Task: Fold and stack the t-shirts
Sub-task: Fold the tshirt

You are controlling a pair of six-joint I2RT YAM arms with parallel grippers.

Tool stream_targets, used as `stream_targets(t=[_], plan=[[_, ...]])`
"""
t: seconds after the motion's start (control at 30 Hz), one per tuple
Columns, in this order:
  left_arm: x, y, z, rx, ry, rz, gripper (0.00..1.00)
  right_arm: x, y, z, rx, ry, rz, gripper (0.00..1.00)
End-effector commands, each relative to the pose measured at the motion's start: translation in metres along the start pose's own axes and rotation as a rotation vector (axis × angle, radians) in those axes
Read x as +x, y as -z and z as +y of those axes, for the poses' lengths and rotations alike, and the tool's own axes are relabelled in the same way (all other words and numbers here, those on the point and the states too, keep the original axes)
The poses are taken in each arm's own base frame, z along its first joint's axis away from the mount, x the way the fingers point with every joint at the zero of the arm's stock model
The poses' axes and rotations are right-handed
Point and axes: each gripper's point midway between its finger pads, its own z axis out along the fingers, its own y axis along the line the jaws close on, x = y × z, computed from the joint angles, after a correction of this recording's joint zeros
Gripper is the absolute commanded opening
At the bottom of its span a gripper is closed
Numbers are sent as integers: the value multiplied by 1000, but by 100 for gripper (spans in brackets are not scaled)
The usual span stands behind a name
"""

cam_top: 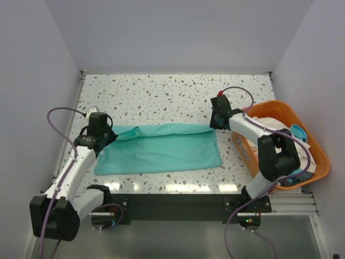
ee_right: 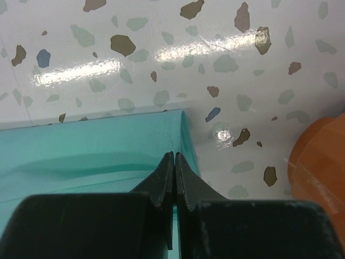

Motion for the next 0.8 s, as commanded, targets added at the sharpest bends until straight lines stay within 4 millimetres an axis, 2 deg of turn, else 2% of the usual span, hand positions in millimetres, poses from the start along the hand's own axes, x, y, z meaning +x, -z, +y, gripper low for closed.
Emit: stream_targets(t=[0.0, 0.2, 0.5, 0.7, 0.73, 0.77], plan=[[3, 9, 15, -56, 39, -16, 0, -13, 12, -5, 15, 9, -57, 0], [23, 13, 35, -109, 62, 16, 0, -5, 10, -9, 24, 11, -47, 0], [38, 25, 38, -80, 114, 38, 0, -4, 6, -12, 43, 14, -39, 0], [51, 31, 57, -207, 207, 85, 0, 4, 5, -13, 47, 11, -4, 0], [53, 34, 59, -217, 211, 98, 4, 3, 6, -12, 49, 2, -5, 3], [53, 36, 58, -214, 218, 98, 15, 5, 6, -14, 56, -1, -3, 6]])
